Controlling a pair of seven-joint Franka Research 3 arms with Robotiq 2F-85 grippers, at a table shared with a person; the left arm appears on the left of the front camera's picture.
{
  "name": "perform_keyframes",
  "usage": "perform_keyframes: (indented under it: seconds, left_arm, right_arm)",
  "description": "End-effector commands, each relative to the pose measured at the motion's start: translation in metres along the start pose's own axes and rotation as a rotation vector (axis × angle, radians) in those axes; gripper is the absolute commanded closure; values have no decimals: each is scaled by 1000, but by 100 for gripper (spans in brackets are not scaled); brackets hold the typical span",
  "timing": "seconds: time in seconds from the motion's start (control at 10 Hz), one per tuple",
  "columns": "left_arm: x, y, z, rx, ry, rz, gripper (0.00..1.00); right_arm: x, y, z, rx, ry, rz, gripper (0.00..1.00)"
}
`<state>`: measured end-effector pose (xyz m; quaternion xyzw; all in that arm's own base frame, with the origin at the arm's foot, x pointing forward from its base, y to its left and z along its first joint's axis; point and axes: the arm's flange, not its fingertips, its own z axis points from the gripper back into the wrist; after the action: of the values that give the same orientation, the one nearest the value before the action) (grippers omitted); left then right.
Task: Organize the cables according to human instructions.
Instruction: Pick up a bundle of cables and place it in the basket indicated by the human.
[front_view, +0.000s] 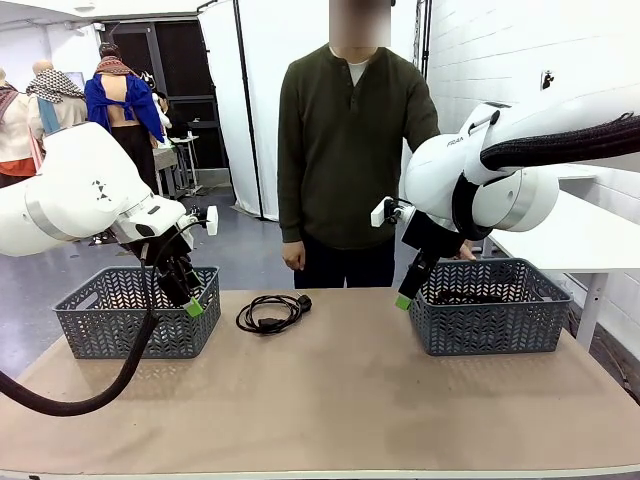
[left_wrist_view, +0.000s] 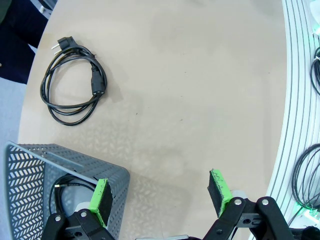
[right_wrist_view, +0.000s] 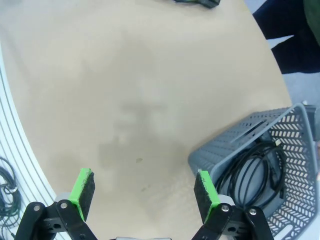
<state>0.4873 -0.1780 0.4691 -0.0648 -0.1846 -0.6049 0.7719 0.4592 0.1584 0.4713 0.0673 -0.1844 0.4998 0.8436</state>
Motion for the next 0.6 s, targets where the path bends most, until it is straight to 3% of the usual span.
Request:
perform_keyframes:
  seconds: [0.0,0.5]
  left_arm:
    - [0,0,1,1,0,2,0]
    - [0,0,1,1,0,2,0]
  right_arm:
    - [0,0,0,-7,-1,-11,0]
    - [0,0,0,-7,-1,-11,0]
